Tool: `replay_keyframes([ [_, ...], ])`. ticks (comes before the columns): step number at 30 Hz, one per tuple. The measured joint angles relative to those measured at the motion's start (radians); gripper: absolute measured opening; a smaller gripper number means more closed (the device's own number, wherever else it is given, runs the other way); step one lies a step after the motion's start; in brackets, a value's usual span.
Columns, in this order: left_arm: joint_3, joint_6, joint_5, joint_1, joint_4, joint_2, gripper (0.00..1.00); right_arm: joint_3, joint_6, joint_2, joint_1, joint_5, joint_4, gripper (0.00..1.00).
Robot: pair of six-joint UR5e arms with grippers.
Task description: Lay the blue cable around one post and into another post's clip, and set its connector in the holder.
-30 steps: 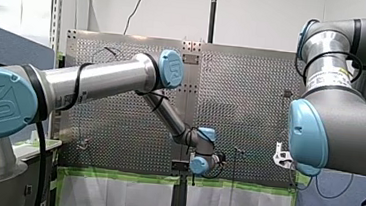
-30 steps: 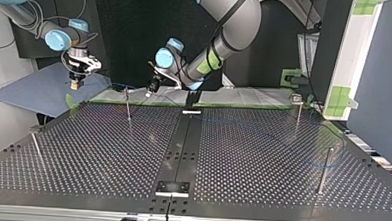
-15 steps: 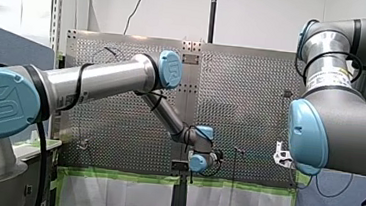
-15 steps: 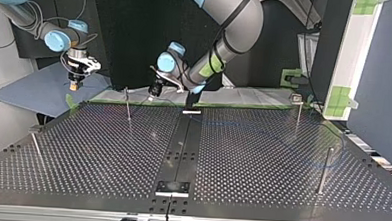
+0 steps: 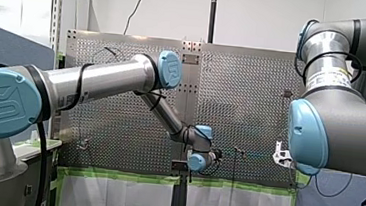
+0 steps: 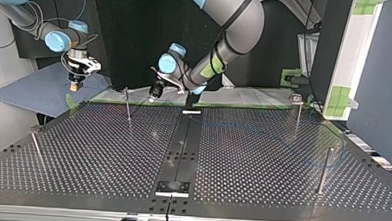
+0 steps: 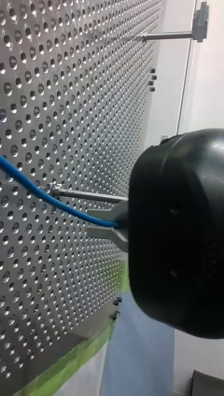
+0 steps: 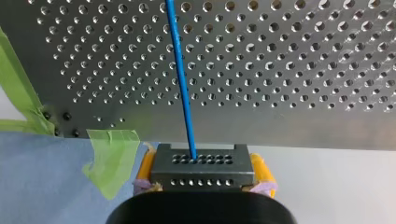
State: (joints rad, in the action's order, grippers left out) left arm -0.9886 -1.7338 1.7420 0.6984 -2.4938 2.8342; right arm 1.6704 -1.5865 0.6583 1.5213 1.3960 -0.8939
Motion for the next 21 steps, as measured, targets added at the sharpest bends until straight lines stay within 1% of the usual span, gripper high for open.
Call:
replay_keyframes([
  [1,-0.003,0.001,0.001,-0.001,0.002,0.000,0.22,0.000,0.000,0.000,-0.001,0.002,-0.001,0.00],
  [2,-0.006,0.002,0.001,-0.003,0.005,0.000,0.37,-0.001,0.000,0.000,-0.001,0.001,-0.001,0.00],
  [3,-0.009,0.002,0.000,-0.003,0.009,0.000,0.37,-0.001,0.000,0.000,0.000,-0.001,-0.002,0.00],
  [4,-0.012,0.003,-0.001,-0.002,0.011,0.000,0.50,-0.001,0.000,0.000,0.001,-0.001,-0.003,0.00],
  [5,-0.014,0.003,-0.001,-0.002,0.012,-0.001,0.61,-0.001,0.000,0.000,0.001,-0.002,-0.004,0.00],
  [6,-0.018,0.004,-0.004,-0.002,0.014,-0.001,0.61,-0.001,0.000,0.000,0.002,-0.002,-0.005,0.00],
  [7,-0.021,0.006,-0.007,-0.001,0.015,-0.001,0.75,0.000,0.000,-0.001,0.003,-0.003,-0.006,0.00],
  [8,-0.023,0.008,-0.011,-0.001,0.016,-0.001,0.85,0.000,0.000,-0.001,0.003,-0.003,-0.006,0.00],
  [9,-0.026,0.012,-0.016,-0.002,0.017,-0.002,0.85,-0.001,0.000,-0.001,0.003,-0.003,-0.007,0.00],
  [10,-0.029,0.015,-0.018,-0.002,0.017,-0.002,0.96,0.000,0.000,-0.001,0.004,-0.003,-0.007,0.00],
  [11,-0.031,0.017,-0.020,-0.002,0.017,-0.002,1.00,0.000,0.000,-0.001,0.004,-0.004,-0.008,0.00],
  [16,-0.038,0.031,-0.028,-0.001,0.013,-0.004,1.00,0.000,0.000,-0.002,0.008,-0.006,-0.009,0.00],
  [21,-0.042,0.068,-0.034,0.008,0.000,-0.022,1.00,0.000,0.001,-0.002,0.014,-0.015,-0.012,0.00],
])
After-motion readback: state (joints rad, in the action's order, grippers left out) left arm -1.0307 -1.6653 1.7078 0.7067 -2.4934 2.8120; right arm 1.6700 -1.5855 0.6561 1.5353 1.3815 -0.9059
